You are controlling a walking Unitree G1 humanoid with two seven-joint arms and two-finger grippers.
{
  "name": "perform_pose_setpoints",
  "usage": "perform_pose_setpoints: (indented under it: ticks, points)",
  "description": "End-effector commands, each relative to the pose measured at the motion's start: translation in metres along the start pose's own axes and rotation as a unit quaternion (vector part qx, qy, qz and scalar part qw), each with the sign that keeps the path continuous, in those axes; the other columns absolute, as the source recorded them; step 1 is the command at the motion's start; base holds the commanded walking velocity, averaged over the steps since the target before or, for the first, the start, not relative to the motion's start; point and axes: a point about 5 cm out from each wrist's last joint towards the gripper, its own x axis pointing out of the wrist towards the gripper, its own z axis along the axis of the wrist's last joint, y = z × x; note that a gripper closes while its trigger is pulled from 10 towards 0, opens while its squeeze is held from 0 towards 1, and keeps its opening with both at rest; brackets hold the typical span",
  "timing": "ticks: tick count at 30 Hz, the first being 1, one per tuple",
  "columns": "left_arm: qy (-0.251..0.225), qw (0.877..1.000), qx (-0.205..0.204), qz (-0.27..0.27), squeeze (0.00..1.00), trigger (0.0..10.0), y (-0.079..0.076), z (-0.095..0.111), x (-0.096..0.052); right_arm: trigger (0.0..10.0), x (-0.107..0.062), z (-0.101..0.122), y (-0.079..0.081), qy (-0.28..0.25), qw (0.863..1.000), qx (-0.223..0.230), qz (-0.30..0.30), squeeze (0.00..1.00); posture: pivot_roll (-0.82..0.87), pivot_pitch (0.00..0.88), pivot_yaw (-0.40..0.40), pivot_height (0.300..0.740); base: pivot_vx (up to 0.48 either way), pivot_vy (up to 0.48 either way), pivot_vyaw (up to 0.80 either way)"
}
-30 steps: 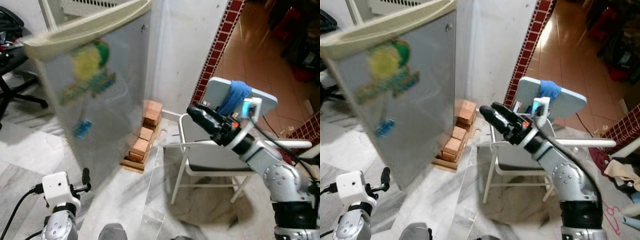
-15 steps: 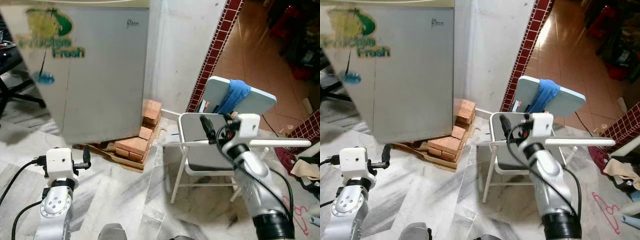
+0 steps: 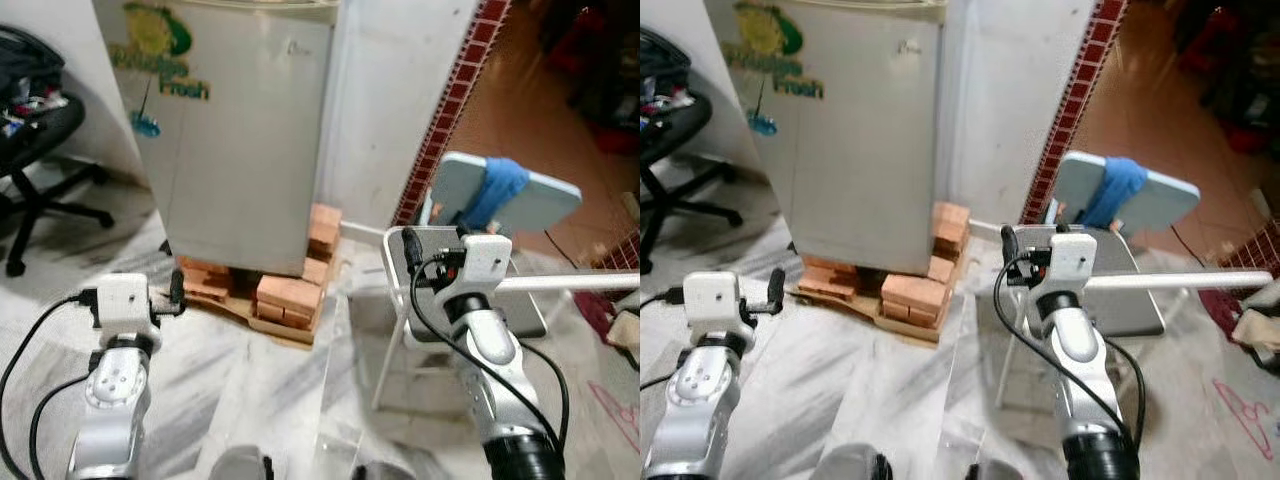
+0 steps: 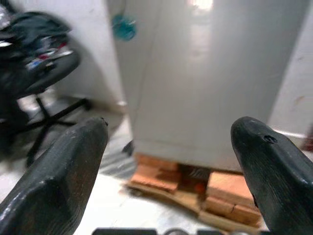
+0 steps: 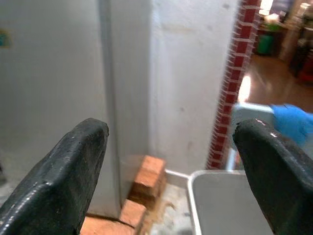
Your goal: Restocking fridge
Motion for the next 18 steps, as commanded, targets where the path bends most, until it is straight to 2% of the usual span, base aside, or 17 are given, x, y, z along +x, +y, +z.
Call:
perform_pose_setpoints:
  ticks: [1, 5, 10, 13, 18]
  points:
    - [0.008, 1.0, 0.0, -0.018, 0.0, 10.0, -0.008, -0.005, -0.002, 10.0, -0.003, -0.007, -0.003, 0.02, 1.0, -0.011, -0.012, 0.0, 0.11, 0.0, -0.059, 0.74, 0.0, 0.48, 0.0]
    - [0.002, 0.999, -0.003, -0.032, 0.0, 10.0, -0.011, -0.002, -0.001, 10.0, -0.003, -0.01, -0.007, 0.02, 0.999, -0.027, -0.034, 0.0, 0.11, 0.0, -0.057, 0.74, 0.0, 0.48, 0.0]
    - [-0.008, 0.999, -0.004, -0.038, 0.0, 10.0, -0.009, 0.001, 0.005, 10.0, -0.005, -0.013, -0.012, 0.025, 0.999, -0.009, -0.044, 0.0, 0.1, 0.0, -0.05, 0.74, 0.0, 0.48, 0.0]
    - [-0.01, 0.999, -0.006, -0.045, 0.0, 10.0, -0.01, 0.002, 0.006, 10.0, -0.006, -0.013, -0.013, 0.022, 0.998, -0.012, -0.051, 0.0, 0.1, 0.0, -0.05, 0.74, 0.0, 0.48, 0.0]
    - [-0.014, 0.998, 0.002, -0.058, 0.0, 10.0, -0.013, 0.003, 0.007, 10.0, -0.006, -0.02, -0.012, 0.047, 0.997, -0.015, -0.051, 0.0, 0.1, 0.0, -0.052, 0.74, 0.0, 0.48, 0.0]
